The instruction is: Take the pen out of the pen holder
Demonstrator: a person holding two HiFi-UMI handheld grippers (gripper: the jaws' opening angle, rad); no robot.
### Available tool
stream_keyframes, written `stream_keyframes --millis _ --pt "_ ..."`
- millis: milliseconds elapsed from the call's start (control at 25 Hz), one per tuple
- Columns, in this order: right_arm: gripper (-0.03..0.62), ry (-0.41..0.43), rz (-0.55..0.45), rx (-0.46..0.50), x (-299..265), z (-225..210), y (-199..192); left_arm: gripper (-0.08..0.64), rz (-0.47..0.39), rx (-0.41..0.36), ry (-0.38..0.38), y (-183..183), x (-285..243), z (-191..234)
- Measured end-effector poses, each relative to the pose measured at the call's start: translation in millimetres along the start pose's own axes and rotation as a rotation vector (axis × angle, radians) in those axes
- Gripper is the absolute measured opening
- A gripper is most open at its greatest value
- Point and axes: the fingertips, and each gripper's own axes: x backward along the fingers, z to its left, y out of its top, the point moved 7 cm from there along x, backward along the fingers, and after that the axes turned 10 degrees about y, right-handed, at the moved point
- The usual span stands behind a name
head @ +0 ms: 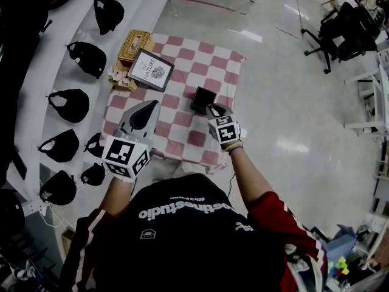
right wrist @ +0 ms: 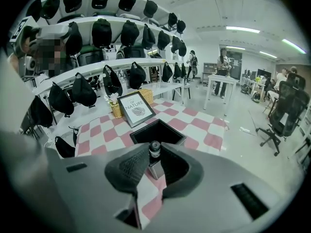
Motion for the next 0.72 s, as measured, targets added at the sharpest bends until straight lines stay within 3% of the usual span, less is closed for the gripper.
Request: stream_keyframes --millis 720 --pt "0.075 -0.061 -0.105 -0.005 38 15 31 0.005 -0.049 -0.042 -0.028 15 25 1"
